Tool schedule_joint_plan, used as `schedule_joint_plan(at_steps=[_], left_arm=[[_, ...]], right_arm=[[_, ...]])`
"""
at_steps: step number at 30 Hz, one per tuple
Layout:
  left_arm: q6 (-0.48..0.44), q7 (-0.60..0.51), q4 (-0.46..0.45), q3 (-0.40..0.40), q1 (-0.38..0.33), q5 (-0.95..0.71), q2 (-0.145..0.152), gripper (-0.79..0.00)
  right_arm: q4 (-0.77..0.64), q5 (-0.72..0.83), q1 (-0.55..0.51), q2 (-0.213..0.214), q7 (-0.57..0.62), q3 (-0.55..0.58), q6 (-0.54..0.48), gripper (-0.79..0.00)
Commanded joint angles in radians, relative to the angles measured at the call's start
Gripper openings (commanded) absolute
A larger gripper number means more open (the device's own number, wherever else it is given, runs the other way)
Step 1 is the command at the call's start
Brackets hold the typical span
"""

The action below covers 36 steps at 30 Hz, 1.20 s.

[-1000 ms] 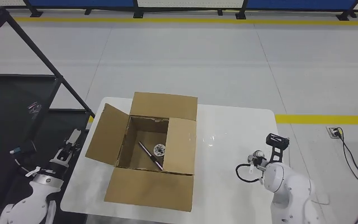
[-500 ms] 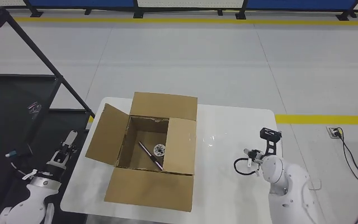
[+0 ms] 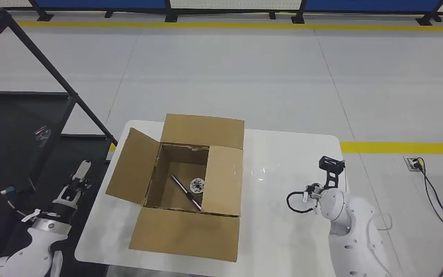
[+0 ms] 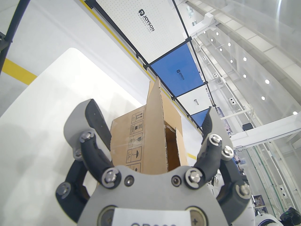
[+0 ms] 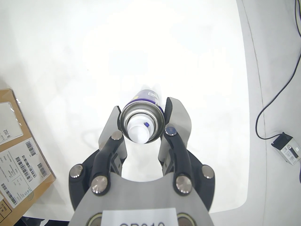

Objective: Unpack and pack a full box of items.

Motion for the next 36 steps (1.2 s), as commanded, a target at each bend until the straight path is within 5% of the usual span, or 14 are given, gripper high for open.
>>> schedule_joint_plan(at_steps=[1,9,18,25,36], left_arm=[[0.001,-0.002,0.000,0.001,-0.003,0.001,0.000,0.000],[0.002,-0.008,0.001,0.014,-0.018,0.007,0.001,0.000],[-0.016,0.019,0.016,0.011,-0.005,-0.020,-0.002,0.000],[-0.028,0.037,0.016,0.002,0.013,-0.036,-0.004,0.000],[-0.040,0.044,0.031,-0.034,0.042,-0.081,-0.006,0.000]], right_arm=[[-0.040,-0.001,-0.015,-0.001,-0.012,-0.013,0.003,-0.785],[-0.228,-0.037,-0.007,-0.012,-0.038,-0.145,0.032,-0.785],[-0.253,-0.078,0.171,-0.044,-0.029,-0.445,-0.062,-0.785],[0.045,0.045,0.454,-0.107,-0.038,-0.693,-0.177,-0.785],[0.603,0.312,0.809,-0.277,-0.030,-0.982,-0.296,-0.785]])
